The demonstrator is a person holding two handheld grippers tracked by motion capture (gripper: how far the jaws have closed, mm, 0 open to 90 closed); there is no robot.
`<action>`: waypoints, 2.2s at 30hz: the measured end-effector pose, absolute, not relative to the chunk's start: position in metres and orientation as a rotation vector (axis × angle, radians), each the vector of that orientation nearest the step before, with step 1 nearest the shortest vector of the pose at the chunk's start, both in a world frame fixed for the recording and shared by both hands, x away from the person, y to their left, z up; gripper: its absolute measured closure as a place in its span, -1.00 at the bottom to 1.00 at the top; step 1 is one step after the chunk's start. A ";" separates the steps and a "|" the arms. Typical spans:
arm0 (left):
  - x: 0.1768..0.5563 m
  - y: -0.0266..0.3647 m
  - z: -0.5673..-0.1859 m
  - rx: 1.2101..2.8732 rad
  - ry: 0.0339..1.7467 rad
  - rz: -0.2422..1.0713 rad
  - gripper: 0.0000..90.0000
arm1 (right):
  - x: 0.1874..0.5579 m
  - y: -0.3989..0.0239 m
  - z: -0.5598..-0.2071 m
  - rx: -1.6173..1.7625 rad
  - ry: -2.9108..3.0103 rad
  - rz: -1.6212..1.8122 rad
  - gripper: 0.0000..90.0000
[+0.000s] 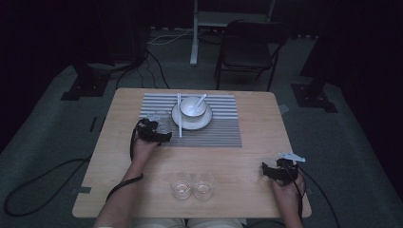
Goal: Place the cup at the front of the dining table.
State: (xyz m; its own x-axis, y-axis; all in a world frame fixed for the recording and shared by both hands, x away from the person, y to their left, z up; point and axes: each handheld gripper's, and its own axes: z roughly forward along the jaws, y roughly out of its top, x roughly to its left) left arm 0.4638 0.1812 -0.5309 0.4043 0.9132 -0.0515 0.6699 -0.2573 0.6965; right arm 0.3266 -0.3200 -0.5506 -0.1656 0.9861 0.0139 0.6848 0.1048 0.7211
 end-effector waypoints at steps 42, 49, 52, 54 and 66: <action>0.370 0.220 -0.516 2.066 1.137 0.397 -0.96 | 0.327 -0.320 -0.551 1.626 1.908 0.826 -0.74; 0.357 0.226 -0.517 2.059 1.110 0.395 -0.96 | 0.327 -0.320 -0.551 1.625 1.909 0.826 -0.74; 0.351 0.228 -0.519 2.074 1.081 0.388 -0.96 | 0.327 -0.320 -0.551 1.626 1.909 0.827 -0.74; 0.346 0.229 -0.520 2.080 1.067 0.376 -0.96 | 0.327 -0.320 -0.551 1.624 1.909 0.826 -0.74; 0.315 0.242 -0.531 2.087 1.015 0.316 -0.96 | 0.327 -0.320 -0.551 1.627 1.908 0.828 -0.74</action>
